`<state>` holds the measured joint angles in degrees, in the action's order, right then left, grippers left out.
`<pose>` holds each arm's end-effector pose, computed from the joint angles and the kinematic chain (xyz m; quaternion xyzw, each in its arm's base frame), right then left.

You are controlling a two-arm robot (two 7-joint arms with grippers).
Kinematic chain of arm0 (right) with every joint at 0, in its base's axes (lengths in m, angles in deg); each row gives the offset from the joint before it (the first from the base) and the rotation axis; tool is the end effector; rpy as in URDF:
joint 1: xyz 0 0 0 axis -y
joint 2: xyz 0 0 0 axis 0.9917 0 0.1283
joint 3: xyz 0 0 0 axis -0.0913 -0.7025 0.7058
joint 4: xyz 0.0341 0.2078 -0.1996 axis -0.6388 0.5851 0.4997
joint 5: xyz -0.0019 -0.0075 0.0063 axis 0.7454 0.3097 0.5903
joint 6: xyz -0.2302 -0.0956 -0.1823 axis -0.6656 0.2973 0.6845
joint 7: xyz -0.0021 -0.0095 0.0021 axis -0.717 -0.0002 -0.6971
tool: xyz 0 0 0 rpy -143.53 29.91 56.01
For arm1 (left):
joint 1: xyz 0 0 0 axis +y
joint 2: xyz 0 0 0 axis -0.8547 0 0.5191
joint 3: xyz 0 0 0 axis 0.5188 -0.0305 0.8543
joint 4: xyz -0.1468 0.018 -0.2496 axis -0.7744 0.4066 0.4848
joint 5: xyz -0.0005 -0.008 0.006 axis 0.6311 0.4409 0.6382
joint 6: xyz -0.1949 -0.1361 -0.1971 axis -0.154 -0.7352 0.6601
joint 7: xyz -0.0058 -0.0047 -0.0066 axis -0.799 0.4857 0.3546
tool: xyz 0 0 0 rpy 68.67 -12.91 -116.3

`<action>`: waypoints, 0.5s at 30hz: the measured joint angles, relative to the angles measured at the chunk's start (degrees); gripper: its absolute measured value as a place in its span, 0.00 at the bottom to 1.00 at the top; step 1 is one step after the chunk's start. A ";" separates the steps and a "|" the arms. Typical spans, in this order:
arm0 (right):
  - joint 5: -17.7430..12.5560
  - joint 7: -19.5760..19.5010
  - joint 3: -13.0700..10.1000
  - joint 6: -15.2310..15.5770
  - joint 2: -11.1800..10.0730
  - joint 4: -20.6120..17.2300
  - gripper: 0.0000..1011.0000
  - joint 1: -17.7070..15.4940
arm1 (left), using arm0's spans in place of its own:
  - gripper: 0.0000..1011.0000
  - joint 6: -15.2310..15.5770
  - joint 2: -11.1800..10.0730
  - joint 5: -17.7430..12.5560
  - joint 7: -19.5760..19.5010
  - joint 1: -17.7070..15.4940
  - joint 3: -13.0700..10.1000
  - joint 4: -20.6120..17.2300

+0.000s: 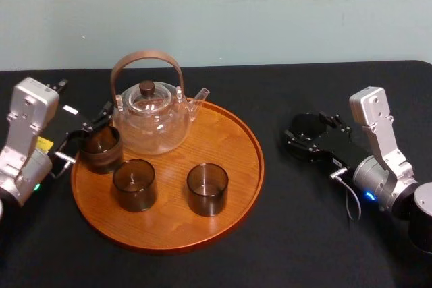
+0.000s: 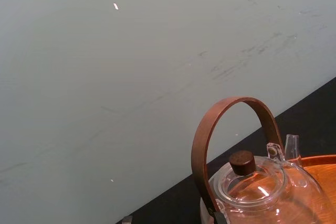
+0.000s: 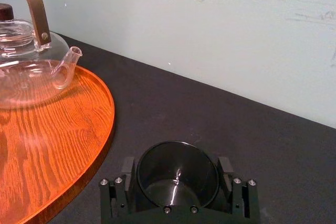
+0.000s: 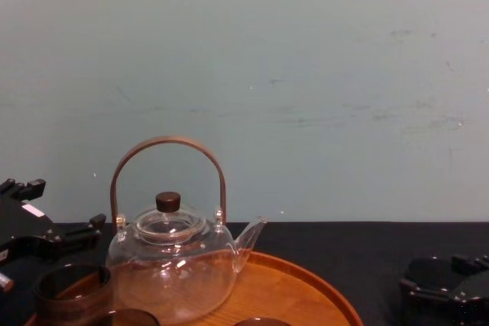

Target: Pick up the glass from the table and place it on the tray.

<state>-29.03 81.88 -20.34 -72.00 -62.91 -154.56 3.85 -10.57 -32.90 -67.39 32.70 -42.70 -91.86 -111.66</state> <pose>0.3730 -0.0515 -0.3352 -0.1279 0.0008 -0.5166 0.8466 0.3581 0.0827 -0.3023 0.1415 -0.1324 0.5799 0.7913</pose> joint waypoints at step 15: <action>-0.06 0.00 -0.04 0.03 -0.07 -0.13 0.90 -0.07 | 0.99 0.00 0.00 0.00 0.00 0.00 0.00 0.00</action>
<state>-29.09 81.88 -20.38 -71.97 -62.98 -154.69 3.78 -10.57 -32.90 -67.39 32.70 -42.70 -91.86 -111.67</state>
